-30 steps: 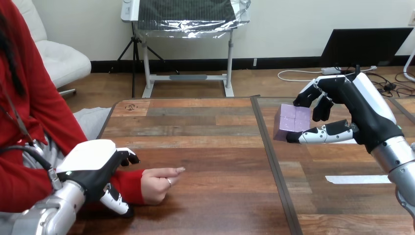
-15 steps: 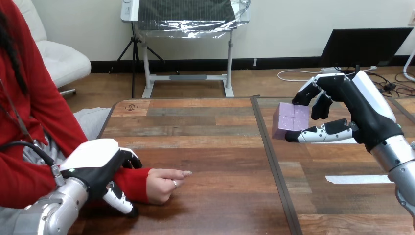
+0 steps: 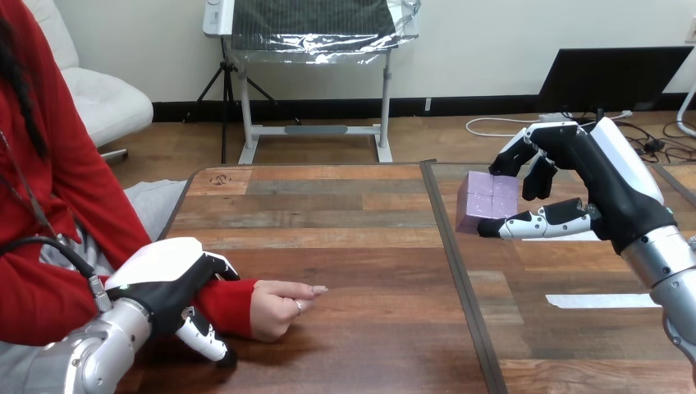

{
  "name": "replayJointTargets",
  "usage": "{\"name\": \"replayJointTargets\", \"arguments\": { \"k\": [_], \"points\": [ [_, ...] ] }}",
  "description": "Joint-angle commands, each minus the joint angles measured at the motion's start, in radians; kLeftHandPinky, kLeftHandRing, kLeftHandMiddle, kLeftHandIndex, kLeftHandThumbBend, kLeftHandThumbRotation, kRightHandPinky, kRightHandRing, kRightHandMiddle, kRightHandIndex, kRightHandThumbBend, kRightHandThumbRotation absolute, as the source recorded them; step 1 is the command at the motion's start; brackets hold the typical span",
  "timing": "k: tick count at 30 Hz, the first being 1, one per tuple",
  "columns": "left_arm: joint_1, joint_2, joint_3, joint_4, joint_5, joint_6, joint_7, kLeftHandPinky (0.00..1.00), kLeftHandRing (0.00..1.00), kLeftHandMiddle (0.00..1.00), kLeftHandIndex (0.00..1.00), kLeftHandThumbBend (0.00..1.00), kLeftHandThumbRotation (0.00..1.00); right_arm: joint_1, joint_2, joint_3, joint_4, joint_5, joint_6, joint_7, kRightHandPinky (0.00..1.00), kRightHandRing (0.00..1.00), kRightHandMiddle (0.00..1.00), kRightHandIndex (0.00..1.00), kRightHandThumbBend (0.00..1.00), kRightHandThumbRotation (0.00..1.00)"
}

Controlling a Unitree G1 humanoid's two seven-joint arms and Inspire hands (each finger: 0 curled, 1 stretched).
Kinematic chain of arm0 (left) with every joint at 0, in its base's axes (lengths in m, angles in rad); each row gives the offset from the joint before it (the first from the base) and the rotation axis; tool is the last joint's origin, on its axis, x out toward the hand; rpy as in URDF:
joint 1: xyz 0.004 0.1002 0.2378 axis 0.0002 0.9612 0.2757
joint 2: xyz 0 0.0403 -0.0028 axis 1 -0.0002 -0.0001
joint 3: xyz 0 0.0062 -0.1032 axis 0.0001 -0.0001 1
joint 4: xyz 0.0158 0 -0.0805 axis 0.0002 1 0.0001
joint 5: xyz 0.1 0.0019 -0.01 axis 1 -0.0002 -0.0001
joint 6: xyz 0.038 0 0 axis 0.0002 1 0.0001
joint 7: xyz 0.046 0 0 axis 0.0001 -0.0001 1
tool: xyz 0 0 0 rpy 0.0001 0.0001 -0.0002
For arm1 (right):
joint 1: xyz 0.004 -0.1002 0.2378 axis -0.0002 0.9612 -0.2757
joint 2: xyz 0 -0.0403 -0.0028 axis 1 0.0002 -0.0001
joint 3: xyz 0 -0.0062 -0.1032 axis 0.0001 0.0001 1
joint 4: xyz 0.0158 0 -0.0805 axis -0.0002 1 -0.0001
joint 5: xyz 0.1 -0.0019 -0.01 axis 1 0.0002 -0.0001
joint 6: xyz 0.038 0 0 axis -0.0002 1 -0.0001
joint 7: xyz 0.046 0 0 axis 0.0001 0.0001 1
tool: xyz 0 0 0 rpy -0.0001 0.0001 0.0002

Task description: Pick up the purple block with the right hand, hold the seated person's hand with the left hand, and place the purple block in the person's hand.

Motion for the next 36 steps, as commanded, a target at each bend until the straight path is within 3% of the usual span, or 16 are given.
{"name": "replayJointTargets", "arguments": {
  "k": [1, 13, 26, 36],
  "points": [
    [-0.065, -0.003, -0.022, 0.025, -0.015, -0.003, -0.005, 0.56, 0.6, 0.63, 0.62, 0.87, 0.09, -0.033, -0.014, -0.039, -0.042, 0.018, -0.01, -0.018, 0.26, 0.31, 0.36, 0.43, 0.78, 0.0],
    [-0.077, -0.007, -0.042, 0.069, -0.027, -0.029, -0.003, 0.47, 0.53, 0.57, 0.57, 0.83, 0.08, -0.038, -0.012, -0.04, -0.032, 0.025, -0.01, -0.014, 0.26, 0.3, 0.36, 0.43, 0.78, 0.0],
    [-0.084, -0.015, -0.054, 0.082, -0.024, -0.019, -0.019, 0.41, 0.49, 0.54, 0.55, 0.81, 0.05, -0.038, -0.012, -0.041, -0.027, 0.019, -0.003, -0.024, 0.26, 0.3, 0.36, 0.43, 0.78, 0.0],
    [-0.088, -0.027, -0.056, 0.102, -0.041, -0.026, -0.006, 0.32, 0.38, 0.46, 0.49, 0.8, 0.0, -0.038, -0.009, -0.041, -0.031, 0.025, -0.005, -0.018, 0.26, 0.3, 0.35, 0.42, 0.79, 0.0]
  ]
}}
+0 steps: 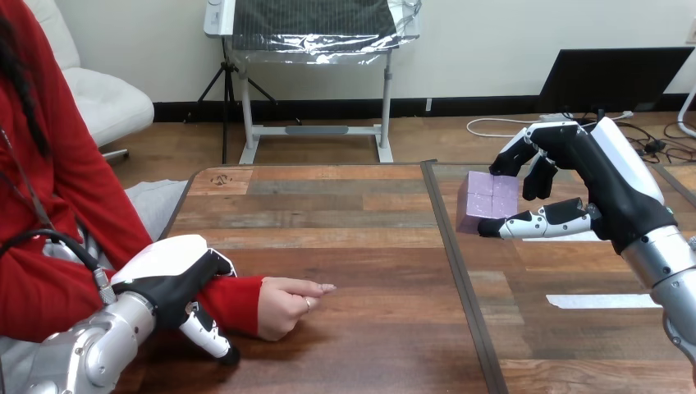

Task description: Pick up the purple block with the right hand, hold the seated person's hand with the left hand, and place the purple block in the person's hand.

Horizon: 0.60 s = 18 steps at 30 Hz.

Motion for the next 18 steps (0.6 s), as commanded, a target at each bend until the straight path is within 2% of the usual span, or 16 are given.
{"name": "replayJointTargets", "arguments": {
  "k": [1, 10, 18],
  "points": [
    [-0.038, -0.027, -0.037, 0.038, -0.013, -0.007, 0.008, 0.3, 0.36, 0.45, 0.48, 0.79, 0.0, -0.037, -0.009, -0.041, -0.032, 0.025, -0.004, -0.017, 0.26, 0.3, 0.35, 0.42, 0.79, 0.0],
    [-0.042, -0.032, -0.038, 0.056, -0.037, -0.018, 0.013, 0.26, 0.31, 0.39, 0.43, 0.77, 0.0, -0.036, -0.006, -0.04, -0.032, 0.024, 0.01, -0.02, 0.25, 0.3, 0.35, 0.42, 0.79, 0.0],
    [-0.045, -0.029, -0.039, 0.062, -0.049, -0.03, 0.014, 0.25, 0.3, 0.38, 0.41, 0.74, 0.0, -0.039, -0.005, -0.039, -0.019, 0.026, -0.002, -0.02, 0.26, 0.3, 0.36, 0.42, 0.79, 0.0]
  ]
}}
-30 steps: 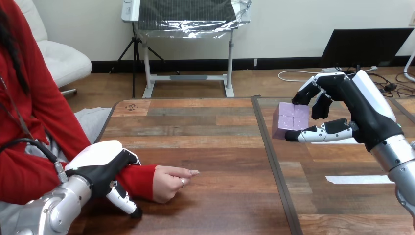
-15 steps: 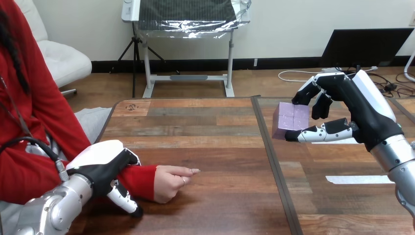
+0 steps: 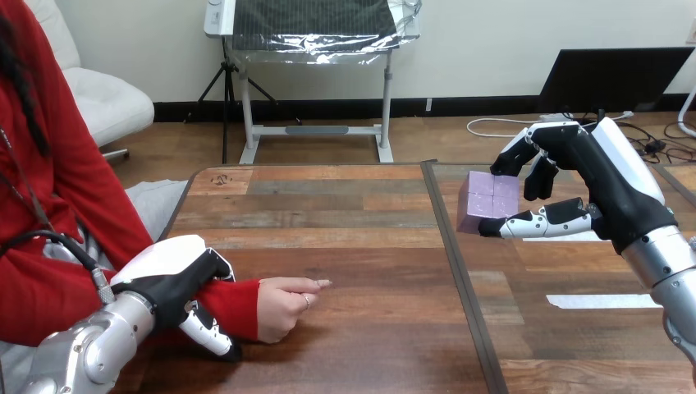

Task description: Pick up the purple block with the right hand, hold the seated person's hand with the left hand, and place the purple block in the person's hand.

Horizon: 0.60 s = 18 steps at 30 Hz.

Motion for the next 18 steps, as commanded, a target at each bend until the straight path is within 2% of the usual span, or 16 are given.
{"name": "replayJointTargets", "arguments": {
  "k": [1, 18],
  "points": [
    [-0.03, -0.028, -0.034, 0.026, -0.018, -0.022, 0.009, 0.26, 0.31, 0.39, 0.41, 0.74, 0.0, -0.039, -0.005, -0.039, -0.019, 0.024, -0.009, -0.019, 0.26, 0.3, 0.36, 0.42, 0.79, 0.0],
    [-0.037, -0.027, -0.021, -0.003, -0.043, -0.019, 0.021, 0.26, 0.31, 0.39, 0.41, 0.64, 0.0, -0.041, 0.003, -0.037, 0.0, 0.044, -0.013, -0.006, 0.26, 0.3, 0.36, 0.42, 0.79, 0.0]
  ]
}}
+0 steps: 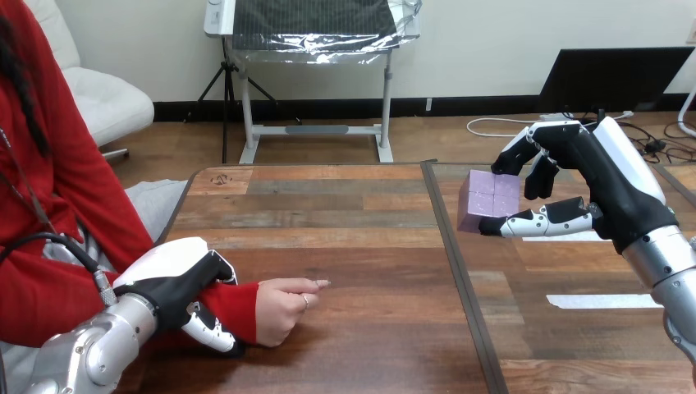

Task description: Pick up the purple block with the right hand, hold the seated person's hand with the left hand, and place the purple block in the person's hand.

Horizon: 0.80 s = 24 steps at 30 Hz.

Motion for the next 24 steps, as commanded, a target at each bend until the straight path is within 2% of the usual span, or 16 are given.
{"name": "replayJointTargets", "arguments": {
  "k": [1, 13, 24],
  "points": [
    [-0.039, -0.028, -0.011, -0.007, -0.029, -0.017, 0.016, 0.26, 0.31, 0.39, 0.41, 0.64, 0.0, -0.041, 0.003, -0.037, -0.002, 0.033, -0.013, -0.005, 0.26, 0.3, 0.36, 0.42, 0.79, 0.0],
    [-0.055, -0.035, 0.008, -0.024, -0.053, -0.022, 0.022, 0.24, 0.29, 0.37, 0.4, 0.59, 0.0, -0.047, 0.01, -0.029, 0.025, 0.049, -0.027, 0.006, 0.27, 0.31, 0.37, 0.43, 0.78, 0.0],
    [-0.068, -0.032, 0.025, -0.046, -0.082, -0.037, 0.032, 0.22, 0.27, 0.35, 0.38, 0.61, 0.0, -0.049, 0.02, -0.03, 0.038, 0.059, -0.027, 0.015, 0.27, 0.31, 0.37, 0.43, 0.77, 0.0]
  ]
}}
